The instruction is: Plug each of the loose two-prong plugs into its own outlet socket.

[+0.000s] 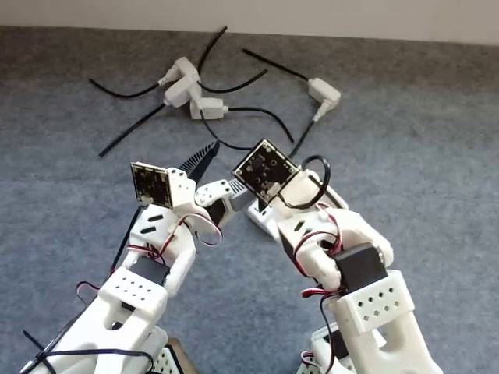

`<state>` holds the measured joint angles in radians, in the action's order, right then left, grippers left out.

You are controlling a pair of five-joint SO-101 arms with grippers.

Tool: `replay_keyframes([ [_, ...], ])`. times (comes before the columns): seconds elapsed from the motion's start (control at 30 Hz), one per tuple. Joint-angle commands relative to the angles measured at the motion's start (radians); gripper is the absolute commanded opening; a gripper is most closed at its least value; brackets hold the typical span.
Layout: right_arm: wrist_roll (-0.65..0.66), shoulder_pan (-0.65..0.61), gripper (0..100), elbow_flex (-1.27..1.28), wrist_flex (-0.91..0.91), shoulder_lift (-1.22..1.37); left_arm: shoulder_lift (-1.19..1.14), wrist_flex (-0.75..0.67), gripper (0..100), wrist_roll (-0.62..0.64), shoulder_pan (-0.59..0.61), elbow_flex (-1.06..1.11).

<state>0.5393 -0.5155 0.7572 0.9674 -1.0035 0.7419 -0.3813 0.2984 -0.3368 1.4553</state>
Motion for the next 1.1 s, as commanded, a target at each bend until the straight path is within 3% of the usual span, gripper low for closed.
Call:
replay_keyframes([
  [0.0, -0.005, -0.004, 1.4, -0.113, -0.001, -0.027, -0.008, 0.02, 40, -0.008, -0.022, 0.012],
  [0.67, -0.005, -0.002, 1.4, -0.294, 0.151, -0.021, -0.008, 0.02, 40, -0.009, -0.016, 0.012],
  [0.97, -0.009, 0.099, 1.9, -0.26, 0.197, -0.018, -0.008, 0.029, 40, -0.008, 0.163, -0.008],
  [1.07, -0.011, 0.137, 1.9, -0.191, 0.234, -0.018, -0.008, 0.14, 39, -0.002, 0.236, -0.071],
])
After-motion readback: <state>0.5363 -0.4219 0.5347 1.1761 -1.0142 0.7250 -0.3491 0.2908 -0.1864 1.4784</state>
